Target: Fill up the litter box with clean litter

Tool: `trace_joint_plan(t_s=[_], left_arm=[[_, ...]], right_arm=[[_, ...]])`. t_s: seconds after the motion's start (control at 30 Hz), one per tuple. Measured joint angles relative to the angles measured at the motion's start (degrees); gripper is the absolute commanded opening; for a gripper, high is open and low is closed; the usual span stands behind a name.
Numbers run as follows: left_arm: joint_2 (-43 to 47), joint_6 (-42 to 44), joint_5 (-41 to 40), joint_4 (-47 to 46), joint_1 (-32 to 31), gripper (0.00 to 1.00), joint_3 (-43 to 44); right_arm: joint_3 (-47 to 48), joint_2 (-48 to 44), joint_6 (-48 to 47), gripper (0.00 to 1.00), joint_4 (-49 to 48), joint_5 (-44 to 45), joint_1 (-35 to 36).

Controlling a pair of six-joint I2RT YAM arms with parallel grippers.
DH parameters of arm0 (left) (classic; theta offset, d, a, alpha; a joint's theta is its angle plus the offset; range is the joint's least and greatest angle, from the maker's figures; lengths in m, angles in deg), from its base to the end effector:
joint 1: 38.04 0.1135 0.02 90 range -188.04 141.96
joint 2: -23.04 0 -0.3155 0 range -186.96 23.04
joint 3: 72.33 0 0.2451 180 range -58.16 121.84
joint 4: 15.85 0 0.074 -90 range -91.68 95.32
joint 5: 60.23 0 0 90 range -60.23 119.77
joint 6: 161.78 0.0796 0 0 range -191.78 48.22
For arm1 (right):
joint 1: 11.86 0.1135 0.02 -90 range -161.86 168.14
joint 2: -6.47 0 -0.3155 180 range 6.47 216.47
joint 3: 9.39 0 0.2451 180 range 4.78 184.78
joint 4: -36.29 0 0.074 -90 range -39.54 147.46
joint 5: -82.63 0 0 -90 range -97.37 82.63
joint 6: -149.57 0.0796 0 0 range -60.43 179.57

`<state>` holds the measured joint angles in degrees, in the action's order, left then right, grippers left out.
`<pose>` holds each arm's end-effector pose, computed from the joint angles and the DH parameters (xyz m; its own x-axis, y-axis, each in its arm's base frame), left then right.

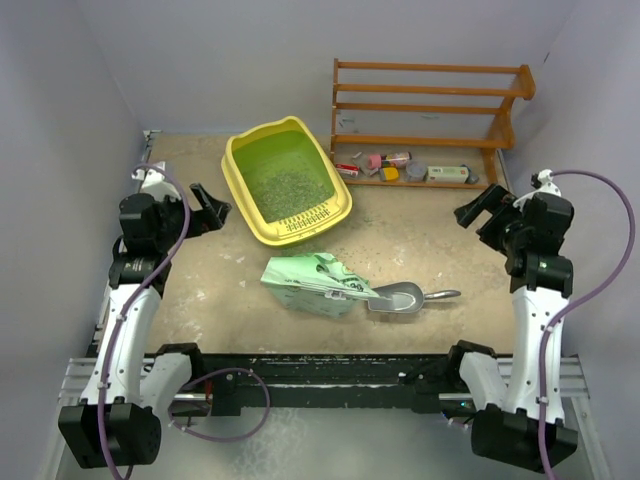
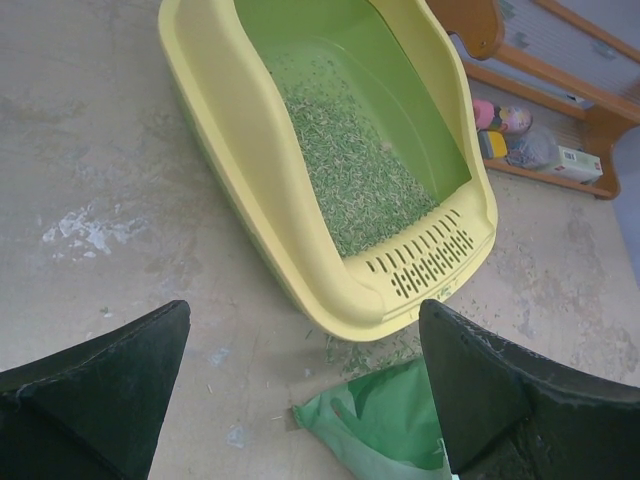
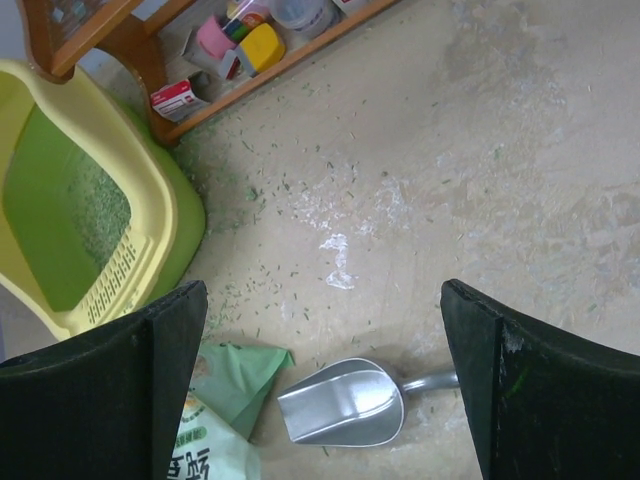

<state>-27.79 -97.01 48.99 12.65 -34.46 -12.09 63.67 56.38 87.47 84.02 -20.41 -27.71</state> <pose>0.2047 -0.0134 0.3494 -0.4025 -0.4285 -0.8090 0.0884 0.8614 -0.5002 0.1781 -0.0319 0.3882 -0.3215 0.5652 -0.7598 0.2480 0.8246 0.5085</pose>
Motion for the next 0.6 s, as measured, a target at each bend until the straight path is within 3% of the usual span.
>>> trace_joint_plan(t_s=[0.6], left_arm=[[0.5, -5.8, -4.2, 0.8, 0.0, 0.99, 0.0]], right_arm=[[-8.0, -4.1, 4.5, 1.0, -1.4, -1.2, 0.0]])
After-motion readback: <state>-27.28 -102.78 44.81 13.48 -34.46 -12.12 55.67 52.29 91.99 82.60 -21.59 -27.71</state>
